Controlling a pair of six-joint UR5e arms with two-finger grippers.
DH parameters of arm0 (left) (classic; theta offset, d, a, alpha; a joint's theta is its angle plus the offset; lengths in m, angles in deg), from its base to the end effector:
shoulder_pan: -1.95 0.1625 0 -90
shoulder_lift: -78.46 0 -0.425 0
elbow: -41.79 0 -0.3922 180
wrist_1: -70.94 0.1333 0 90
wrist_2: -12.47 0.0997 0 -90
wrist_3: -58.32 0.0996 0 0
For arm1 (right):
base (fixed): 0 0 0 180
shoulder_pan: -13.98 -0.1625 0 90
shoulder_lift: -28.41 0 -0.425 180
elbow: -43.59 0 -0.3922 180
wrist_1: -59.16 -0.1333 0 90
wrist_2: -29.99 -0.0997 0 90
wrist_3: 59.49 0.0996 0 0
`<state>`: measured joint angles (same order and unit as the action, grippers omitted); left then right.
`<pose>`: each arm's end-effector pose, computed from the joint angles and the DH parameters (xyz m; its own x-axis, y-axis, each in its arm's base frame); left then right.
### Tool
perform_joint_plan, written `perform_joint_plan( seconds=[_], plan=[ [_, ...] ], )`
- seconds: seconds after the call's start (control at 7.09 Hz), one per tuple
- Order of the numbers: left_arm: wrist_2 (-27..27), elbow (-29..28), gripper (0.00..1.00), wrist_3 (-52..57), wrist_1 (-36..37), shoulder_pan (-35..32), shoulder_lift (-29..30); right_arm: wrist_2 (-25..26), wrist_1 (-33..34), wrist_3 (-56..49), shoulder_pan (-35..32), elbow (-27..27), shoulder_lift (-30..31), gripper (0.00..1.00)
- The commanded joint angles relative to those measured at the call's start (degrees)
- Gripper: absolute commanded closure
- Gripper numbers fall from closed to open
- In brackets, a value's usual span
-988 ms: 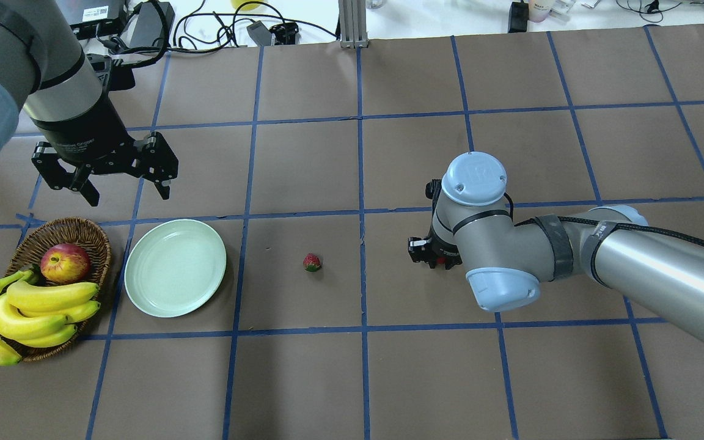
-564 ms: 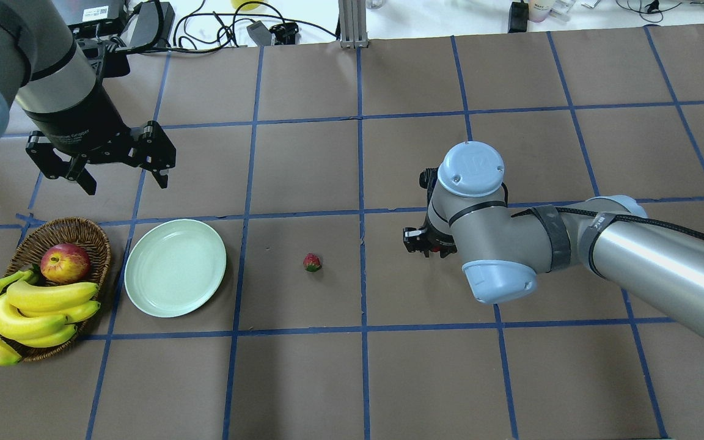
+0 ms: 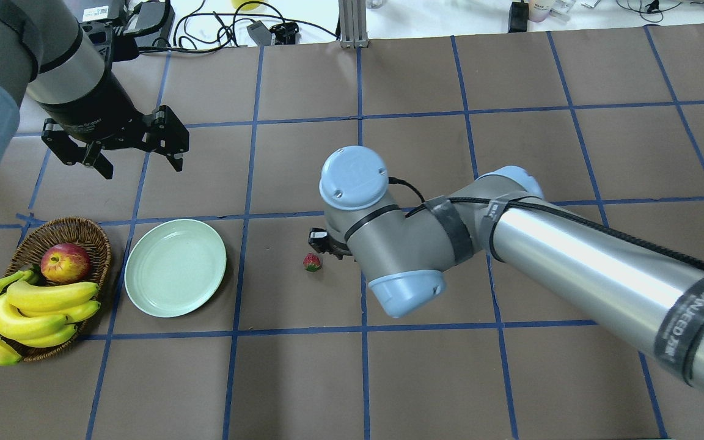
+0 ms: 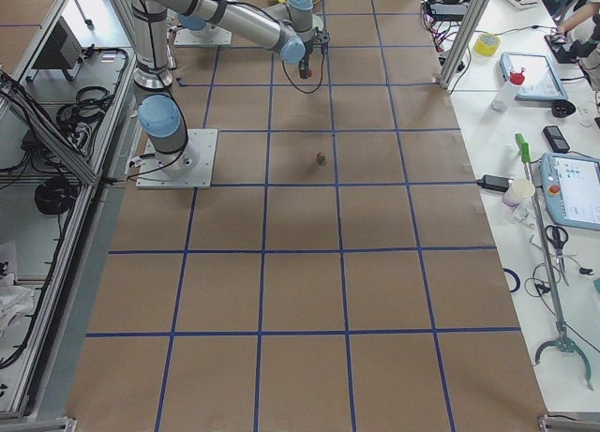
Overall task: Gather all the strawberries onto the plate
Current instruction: 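Carry the second strawberry beside the first and open the right gripper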
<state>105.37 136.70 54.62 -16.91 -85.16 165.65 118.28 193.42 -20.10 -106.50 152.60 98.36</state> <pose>-0.1044 -0.4768 0.4732 -0.9921 -0.1147 -0.0504 -0.1147 0.9934 -0.0041 0.4008 -0.4122 0.2245 -0.9853 0.1510 -0.0805 0.1554 0.9865 -0.0512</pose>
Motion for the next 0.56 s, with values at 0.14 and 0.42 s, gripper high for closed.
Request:
perform_joint_plan(
  seconds=[0.14, 0.42],
  plan=[
    [-0.17, 0.27, 0.00, -0.86, 0.05, -0.08, 0.17, 0.13, 0.56, 1.57, -2.83, -1.08, -5.07, 0.97],
    [0.00, 0.36, 0.00, -0.78, 0.05, -0.08, 0.17, 0.48, 0.66, 1.49, -2.83, -0.82, -5.26, 0.46]
  ],
)
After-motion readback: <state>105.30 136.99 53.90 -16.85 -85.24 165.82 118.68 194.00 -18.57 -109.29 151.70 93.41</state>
